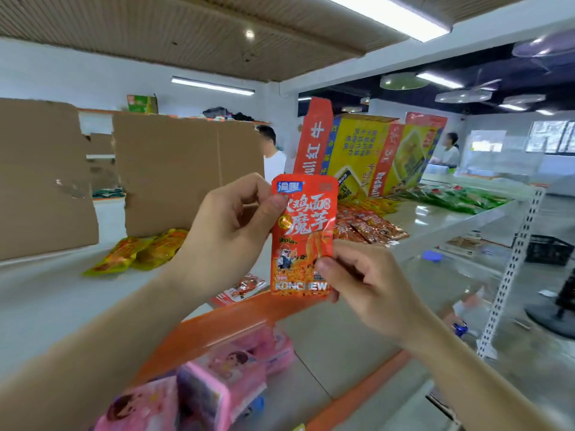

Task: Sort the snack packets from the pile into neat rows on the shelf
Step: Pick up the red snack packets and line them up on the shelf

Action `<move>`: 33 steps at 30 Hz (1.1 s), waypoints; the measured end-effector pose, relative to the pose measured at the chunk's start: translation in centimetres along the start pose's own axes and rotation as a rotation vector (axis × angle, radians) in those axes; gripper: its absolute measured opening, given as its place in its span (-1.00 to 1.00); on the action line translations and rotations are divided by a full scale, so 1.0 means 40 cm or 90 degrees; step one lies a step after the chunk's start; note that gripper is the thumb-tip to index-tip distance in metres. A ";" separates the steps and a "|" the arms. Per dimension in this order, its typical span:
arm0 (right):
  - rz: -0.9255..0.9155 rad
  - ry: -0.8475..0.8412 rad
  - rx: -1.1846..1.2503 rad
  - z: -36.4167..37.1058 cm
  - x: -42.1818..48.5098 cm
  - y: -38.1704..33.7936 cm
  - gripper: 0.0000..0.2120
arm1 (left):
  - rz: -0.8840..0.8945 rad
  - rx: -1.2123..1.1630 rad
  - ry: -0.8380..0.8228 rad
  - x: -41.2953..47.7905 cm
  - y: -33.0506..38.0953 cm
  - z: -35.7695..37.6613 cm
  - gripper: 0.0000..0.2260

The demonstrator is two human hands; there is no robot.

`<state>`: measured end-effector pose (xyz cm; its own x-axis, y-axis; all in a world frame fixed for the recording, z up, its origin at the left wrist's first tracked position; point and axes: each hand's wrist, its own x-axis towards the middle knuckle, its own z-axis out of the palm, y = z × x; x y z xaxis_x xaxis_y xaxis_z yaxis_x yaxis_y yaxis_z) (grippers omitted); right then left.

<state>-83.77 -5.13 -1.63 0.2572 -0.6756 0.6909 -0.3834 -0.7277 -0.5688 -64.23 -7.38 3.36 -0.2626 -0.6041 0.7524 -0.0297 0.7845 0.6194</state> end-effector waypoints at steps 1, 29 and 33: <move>0.006 0.007 -0.001 -0.030 -0.017 0.008 -0.74 | -0.001 -0.008 -0.001 0.006 0.005 0.038 -0.68; 0.141 0.091 -0.138 -0.759 -0.440 0.264 -0.64 | -0.076 -0.108 -0.104 0.100 0.041 0.933 -0.71; 0.161 0.077 -0.100 -0.752 -0.436 0.313 -0.71 | -0.102 -0.086 -0.122 0.109 0.017 0.943 -0.77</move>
<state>-119.74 1.11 -7.39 0.0324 -0.8070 0.5896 -0.5559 -0.5048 -0.6605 -101.77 -4.21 -1.38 -0.4428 -0.6709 0.5949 0.0401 0.6480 0.7606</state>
